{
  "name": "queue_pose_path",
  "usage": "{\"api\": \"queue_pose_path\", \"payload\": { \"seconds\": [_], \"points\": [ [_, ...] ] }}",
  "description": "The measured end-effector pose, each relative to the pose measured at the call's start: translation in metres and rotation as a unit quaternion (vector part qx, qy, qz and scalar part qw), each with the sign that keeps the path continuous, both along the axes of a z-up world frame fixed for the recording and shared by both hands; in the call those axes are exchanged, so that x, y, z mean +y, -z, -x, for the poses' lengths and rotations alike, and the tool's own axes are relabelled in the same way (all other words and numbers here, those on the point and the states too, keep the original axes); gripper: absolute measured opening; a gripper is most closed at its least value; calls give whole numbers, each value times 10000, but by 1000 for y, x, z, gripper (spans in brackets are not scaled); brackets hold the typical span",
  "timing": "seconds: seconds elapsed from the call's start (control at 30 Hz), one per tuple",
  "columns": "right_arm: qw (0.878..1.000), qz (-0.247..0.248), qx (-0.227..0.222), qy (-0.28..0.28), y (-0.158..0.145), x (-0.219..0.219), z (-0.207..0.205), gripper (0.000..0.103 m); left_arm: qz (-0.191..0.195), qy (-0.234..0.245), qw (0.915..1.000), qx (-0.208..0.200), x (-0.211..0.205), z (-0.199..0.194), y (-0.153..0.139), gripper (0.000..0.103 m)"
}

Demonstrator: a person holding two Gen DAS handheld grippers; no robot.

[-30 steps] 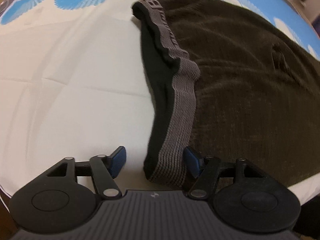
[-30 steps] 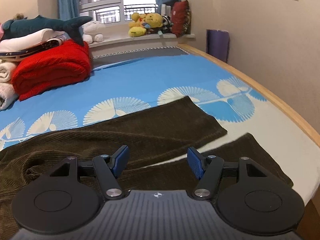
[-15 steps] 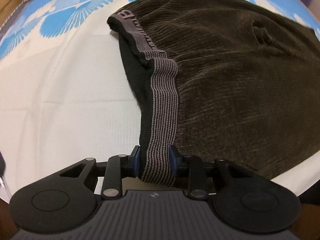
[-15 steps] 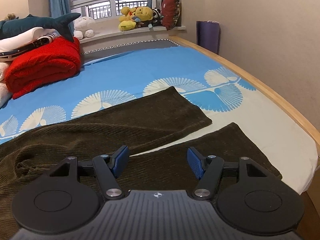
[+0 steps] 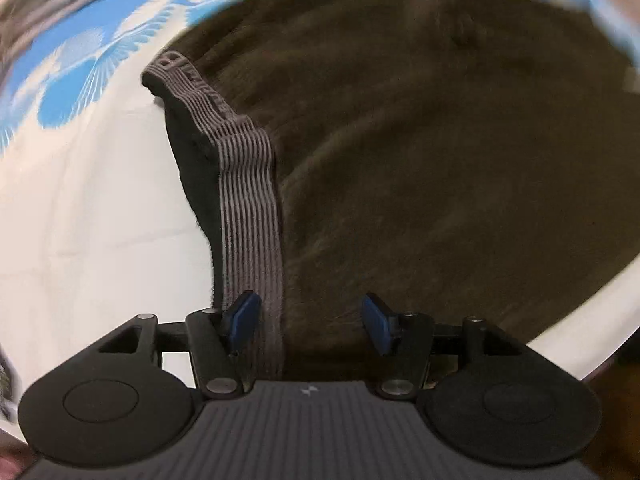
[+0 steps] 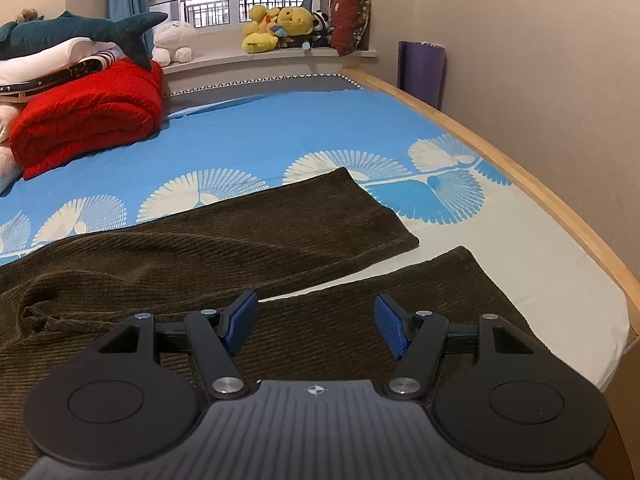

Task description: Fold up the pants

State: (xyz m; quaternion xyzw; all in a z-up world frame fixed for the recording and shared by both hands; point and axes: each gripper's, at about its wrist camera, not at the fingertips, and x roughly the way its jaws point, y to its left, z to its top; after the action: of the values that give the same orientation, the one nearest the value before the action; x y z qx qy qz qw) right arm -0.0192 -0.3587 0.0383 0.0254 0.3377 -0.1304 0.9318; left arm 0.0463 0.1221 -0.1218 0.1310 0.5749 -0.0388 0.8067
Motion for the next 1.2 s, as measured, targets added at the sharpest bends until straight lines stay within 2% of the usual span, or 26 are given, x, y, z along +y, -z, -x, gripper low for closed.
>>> {"api": "queue_pose_path", "payload": {
  "seconds": [0.03,0.17,0.3,0.43,0.57,0.63,0.73,0.97,1.03,1.07,1.1,1.13,1.2],
  "points": [
    [10000,1,4,0,0,0,-1,66,10,16,10000,-82,-1,-1,-4,64],
    [10000,45,13,-41,0,4,-3,66,505,-329,9972,-444,5,-7,-22,66],
    [9996,202,133,-132,4,7,-7,66,488,-300,9943,-903,-3,-10,-34,78],
    [9987,394,233,-220,7,14,-11,66,407,-254,9880,-1468,-16,-12,-44,78],
    [9984,413,214,-310,8,20,-15,66,388,-337,9764,-2098,-24,-12,-58,80],
    [9981,458,198,-355,8,24,-18,66,456,-468,9733,-2198,-26,-18,-62,80],
    [9972,587,200,-411,9,30,-22,66,558,-599,9732,-2150,-29,-29,-63,80],
    [9951,754,171,-614,10,48,-30,66,646,-524,9714,-2225,-43,-47,-69,79],
    [9949,767,160,-641,10,50,-33,65,742,-547,9706,-2223,-46,-49,-70,75],
    [9948,771,145,-647,10,51,-34,64,799,-551,9704,-2212,-47,-51,-70,67],
    [9947,771,129,-660,10,51,-35,64,854,-558,9702,-2196,-48,-54,-70,54],
    [9946,777,122,-678,10,52,-36,62,893,-557,9706,-2163,-50,-58,-70,47],
    [9942,796,107,-715,11,53,-38,53,969,-541,9715,-2093,-51,-63,-71,20]
  ]
}}
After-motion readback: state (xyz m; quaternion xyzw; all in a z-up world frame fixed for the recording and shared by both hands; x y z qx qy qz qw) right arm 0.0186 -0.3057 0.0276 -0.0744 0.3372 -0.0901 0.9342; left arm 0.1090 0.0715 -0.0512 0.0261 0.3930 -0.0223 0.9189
